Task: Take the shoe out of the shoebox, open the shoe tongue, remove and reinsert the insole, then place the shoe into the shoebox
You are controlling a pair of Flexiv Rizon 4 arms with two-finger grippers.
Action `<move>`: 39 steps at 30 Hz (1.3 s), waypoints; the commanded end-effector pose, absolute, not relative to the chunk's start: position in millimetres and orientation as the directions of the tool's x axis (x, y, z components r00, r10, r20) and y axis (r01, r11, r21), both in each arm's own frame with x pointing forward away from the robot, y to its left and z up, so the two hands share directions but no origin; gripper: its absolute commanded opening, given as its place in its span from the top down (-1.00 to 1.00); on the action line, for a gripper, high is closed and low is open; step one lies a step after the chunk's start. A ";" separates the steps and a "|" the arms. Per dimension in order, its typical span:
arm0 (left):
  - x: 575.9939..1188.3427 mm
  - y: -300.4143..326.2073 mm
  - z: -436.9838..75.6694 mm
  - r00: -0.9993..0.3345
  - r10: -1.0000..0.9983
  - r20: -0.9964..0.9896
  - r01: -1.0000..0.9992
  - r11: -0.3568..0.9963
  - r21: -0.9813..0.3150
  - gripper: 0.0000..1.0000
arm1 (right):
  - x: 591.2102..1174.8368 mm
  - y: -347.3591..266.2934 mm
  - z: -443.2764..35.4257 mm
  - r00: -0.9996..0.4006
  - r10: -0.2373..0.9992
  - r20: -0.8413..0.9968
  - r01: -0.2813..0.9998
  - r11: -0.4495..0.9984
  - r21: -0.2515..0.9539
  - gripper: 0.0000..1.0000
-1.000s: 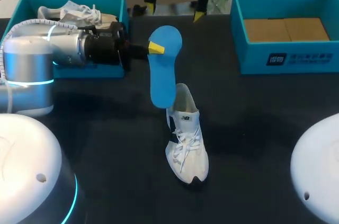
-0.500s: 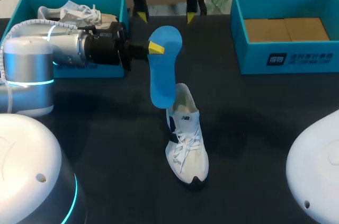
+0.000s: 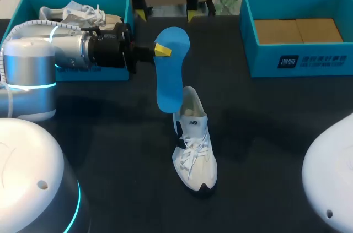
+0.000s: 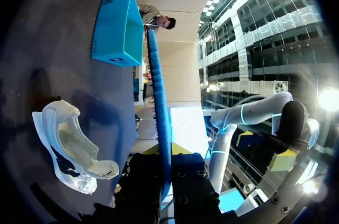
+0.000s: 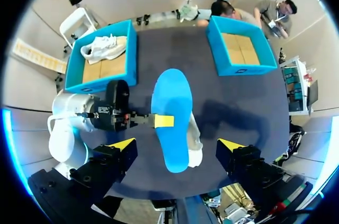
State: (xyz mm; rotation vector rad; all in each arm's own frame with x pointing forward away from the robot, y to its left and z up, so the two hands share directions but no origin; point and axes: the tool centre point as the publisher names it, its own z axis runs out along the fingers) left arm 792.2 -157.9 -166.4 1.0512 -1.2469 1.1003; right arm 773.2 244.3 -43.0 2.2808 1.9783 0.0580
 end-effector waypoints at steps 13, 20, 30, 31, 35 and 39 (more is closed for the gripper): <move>791.1 -157.6 -166.0 0.009 0.044 0.999 -0.986 0.169 0.002 1.00 | 769.3 192.9 -46.7 0.163 0.936 0.310 0.973 -0.205 0.105 -1.00; 791.1 -157.6 -166.0 0.009 0.044 0.999 -0.986 0.169 0.002 1.00 | 766.9 172.8 -47.9 0.136 0.848 0.513 0.969 -0.221 0.109 -1.00; 791.1 -157.6 -166.0 0.009 0.044 0.999 -0.986 0.169 0.002 1.00 | 768.2 157.3 -58.0 0.089 0.730 0.677 0.972 -0.211 0.100 -1.00; 791.1 -157.6 -166.0 0.009 0.044 0.999 -0.986 0.169 0.002 1.00 | 768.0 155.1 -60.0 0.090 0.715 0.694 0.972 -0.216 0.096 -1.00; 791.1 -157.6 -166.0 0.009 0.044 0.999 -0.986 0.169 0.002 1.00 | 769.1 148.3 -68.0 0.068 0.652 0.755 0.977 -0.198 0.084 -1.00; 791.1 -157.6 -166.0 0.009 0.044 0.999 -0.986 0.169 0.002 1.00 | 771.2 143.2 -75.7 0.063 0.607 0.793 0.979 -0.190 0.068 -1.00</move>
